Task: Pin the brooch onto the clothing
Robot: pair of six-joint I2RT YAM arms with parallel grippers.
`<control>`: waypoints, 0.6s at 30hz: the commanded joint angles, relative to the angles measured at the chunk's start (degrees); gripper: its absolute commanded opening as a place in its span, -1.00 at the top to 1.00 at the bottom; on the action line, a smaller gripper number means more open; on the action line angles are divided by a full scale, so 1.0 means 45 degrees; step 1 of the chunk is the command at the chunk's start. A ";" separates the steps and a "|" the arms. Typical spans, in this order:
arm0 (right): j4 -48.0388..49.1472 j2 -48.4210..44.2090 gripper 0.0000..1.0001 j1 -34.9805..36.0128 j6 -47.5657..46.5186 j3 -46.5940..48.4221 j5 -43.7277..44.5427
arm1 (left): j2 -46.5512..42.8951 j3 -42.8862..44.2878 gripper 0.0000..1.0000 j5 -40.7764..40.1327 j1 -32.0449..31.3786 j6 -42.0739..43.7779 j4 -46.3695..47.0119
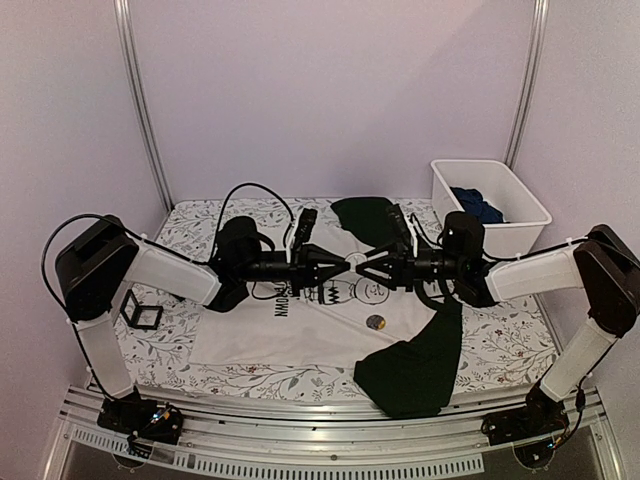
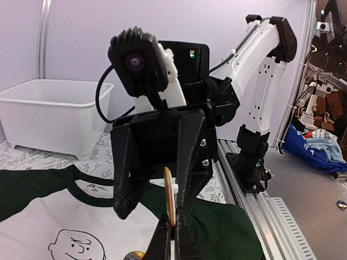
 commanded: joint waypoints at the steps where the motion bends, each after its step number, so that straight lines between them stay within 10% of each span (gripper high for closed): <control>1: 0.0150 0.0144 0.17 0.0072 0.0102 0.0382 0.0118 | -0.0088 0.0131 1.00 0.0128 -0.0186 0.0312 -0.0245; 18: -0.0330 0.0422 0.77 0.0069 0.0318 0.0506 0.0440 | -0.0088 0.0215 1.00 0.0444 -0.0340 0.0648 -0.0583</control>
